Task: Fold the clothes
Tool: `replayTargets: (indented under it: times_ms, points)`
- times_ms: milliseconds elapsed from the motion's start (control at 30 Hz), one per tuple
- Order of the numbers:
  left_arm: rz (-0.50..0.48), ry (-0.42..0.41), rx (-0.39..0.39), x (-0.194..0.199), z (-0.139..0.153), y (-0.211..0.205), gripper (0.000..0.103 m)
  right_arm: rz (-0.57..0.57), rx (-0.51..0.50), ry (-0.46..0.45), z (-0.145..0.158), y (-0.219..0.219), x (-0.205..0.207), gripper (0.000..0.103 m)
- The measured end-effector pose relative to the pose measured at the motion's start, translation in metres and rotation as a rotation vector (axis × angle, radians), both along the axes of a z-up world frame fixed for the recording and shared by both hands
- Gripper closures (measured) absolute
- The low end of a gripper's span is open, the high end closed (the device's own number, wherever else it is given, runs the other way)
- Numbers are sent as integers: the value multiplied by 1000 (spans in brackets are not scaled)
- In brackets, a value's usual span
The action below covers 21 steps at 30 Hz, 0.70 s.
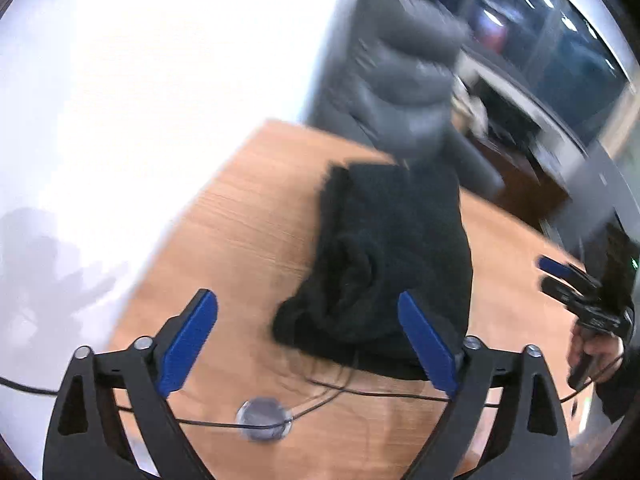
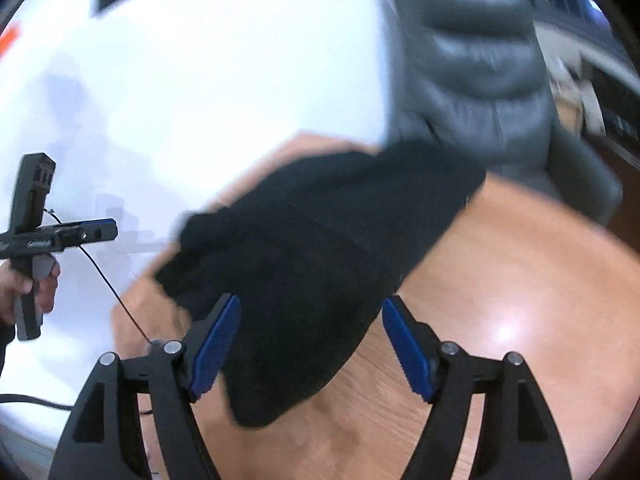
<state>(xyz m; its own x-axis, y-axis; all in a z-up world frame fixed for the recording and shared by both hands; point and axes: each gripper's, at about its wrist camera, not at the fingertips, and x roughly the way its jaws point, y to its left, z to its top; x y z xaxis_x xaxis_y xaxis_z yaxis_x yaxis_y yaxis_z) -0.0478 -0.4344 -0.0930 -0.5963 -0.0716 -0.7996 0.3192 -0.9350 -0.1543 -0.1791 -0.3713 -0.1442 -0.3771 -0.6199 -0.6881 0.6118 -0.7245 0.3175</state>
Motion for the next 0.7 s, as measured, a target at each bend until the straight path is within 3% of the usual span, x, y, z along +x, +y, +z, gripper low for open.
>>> replayTargets:
  times_ms: [67, 133, 167, 367, 467, 700]
  points:
    - [97, 43, -49, 58, 34, -6, 2, 18, -9, 68, 44, 67, 15, 19]
    - [154, 57, -94, 79, 53, 12, 2, 36, -10, 129, 76, 107, 29, 18]
    - [176, 60, -117, 98, 62, 5, 2, 44, -13, 148, 84, 150, 37, 18]
    - [234, 59, -157, 106, 76, 99, 1, 83, 6, 233, 125, 174, 37, 18]
    - [274, 58, -175, 102, 78, 162, 1, 117, 77, 248, 135, 166, 23, 16]
    - [436, 83, -234, 116, 112, 254, 0, 157, 221, 274, 150, 193, 68, 15]
